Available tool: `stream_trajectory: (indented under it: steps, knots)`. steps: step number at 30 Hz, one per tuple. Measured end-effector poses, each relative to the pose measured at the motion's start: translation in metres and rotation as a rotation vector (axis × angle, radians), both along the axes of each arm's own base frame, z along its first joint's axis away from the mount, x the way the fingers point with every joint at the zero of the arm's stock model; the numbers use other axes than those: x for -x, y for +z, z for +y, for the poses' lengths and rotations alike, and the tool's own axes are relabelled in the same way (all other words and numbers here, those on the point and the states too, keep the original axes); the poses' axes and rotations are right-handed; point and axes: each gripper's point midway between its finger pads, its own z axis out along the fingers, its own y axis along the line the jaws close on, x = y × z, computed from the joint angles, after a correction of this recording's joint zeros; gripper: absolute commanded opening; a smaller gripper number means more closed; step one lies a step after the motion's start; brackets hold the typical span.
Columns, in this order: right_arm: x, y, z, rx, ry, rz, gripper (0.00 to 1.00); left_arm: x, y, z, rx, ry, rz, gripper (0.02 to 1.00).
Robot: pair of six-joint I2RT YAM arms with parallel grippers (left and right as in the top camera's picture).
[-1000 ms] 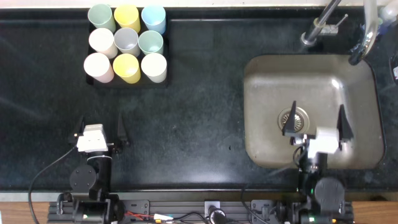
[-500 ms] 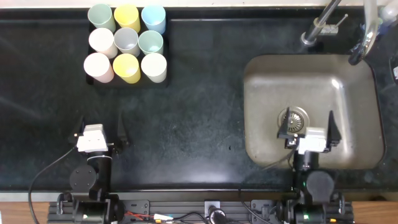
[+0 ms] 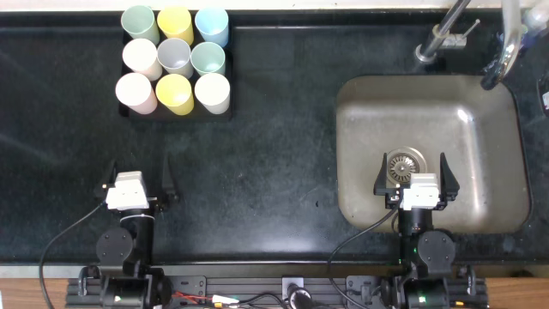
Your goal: Store Cups
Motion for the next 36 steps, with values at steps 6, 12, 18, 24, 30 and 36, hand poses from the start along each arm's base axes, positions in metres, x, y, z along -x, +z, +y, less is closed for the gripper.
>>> stream_trajectory:
  steps: [6, 12, 18, 24, 30, 36]
  knots:
    - [0.000, 0.000, 0.001, -0.001, 0.006, 0.001, 0.996, 0.000, 0.000, 0.000, 0.000, 0.000, 0.000, 1.000]
    - [-0.001, -0.003, 0.010, -0.020, 0.058, 0.012, 0.996, 0.000, 0.000, 0.000, 0.000, 0.000, 0.000, 1.000]
    - [-0.003, -0.014, 0.013, -0.060, 0.071, 0.057, 0.996, 0.000, 0.000, 0.000, 0.000, 0.000, 0.000, 1.000]
    - [-0.005, -0.023, 0.013, -0.073, 0.069, 0.099, 0.998, 0.000, 0.000, 0.000, 0.000, 0.000, 0.000, 1.000]
    - [-0.005, -0.025, 0.013, -0.076, 0.069, 0.105, 0.996, 0.000, 0.000, 0.000, 0.000, 0.000, 0.000, 1.000]
    - [-0.005, -0.025, 0.013, -0.076, 0.068, 0.105, 0.996, 0.000, 0.000, 0.000, 0.000, 0.000, 0.000, 1.000]
